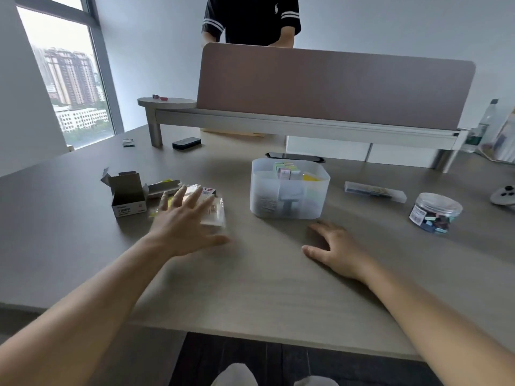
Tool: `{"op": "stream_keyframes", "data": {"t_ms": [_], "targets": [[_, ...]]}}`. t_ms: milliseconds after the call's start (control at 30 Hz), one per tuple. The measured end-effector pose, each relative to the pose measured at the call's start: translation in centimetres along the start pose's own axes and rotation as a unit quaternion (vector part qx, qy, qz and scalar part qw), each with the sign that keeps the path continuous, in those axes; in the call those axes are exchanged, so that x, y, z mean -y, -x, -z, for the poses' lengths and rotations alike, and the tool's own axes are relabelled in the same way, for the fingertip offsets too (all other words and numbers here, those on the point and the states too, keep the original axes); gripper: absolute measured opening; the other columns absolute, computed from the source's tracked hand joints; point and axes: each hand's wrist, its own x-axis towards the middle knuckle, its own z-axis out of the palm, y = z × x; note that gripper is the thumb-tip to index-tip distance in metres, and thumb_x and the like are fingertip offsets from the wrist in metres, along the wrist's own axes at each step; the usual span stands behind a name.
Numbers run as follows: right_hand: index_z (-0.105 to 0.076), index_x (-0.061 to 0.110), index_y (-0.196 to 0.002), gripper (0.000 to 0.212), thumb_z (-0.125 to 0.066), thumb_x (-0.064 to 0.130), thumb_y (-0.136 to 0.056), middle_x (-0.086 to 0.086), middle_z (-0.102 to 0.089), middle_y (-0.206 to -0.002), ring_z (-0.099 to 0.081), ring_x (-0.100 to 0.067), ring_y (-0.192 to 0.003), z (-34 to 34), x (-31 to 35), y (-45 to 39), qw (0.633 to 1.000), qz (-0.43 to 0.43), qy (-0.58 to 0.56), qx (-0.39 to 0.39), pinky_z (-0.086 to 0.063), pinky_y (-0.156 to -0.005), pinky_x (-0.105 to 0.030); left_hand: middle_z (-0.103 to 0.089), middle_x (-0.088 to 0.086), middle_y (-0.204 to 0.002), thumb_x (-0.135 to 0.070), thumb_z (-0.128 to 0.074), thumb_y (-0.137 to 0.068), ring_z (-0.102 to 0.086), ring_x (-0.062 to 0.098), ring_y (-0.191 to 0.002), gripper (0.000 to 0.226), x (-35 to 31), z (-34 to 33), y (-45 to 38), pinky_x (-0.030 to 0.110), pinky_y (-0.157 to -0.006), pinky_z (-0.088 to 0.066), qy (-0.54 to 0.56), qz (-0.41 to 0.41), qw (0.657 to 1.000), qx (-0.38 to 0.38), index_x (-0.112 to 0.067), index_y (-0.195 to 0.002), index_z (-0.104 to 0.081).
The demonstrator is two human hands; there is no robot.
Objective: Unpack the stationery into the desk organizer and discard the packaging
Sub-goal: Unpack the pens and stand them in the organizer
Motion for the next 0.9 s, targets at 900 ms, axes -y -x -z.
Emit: {"op": "stream_keyframes", "data": {"t_ms": [900], "targets": [[-0.047,0.013,-0.126,0.042,-0.042,0.032,-0.089,-0.017,-0.047,-0.125,-0.039,-0.034,-0.120,3.8,-9.1,-7.7,0.963,-0.146,0.187,-0.131,-0.031,-0.099,-0.039,-0.014,-0.006,-0.146,-0.097,-0.006,-0.035,-0.006,0.012,-0.138,0.125,-6.3,-2.8,-3.3,0.029,-0.113,-0.009,0.148,-0.168,0.974,-0.021,-0.031,-0.141,-0.009]]}}
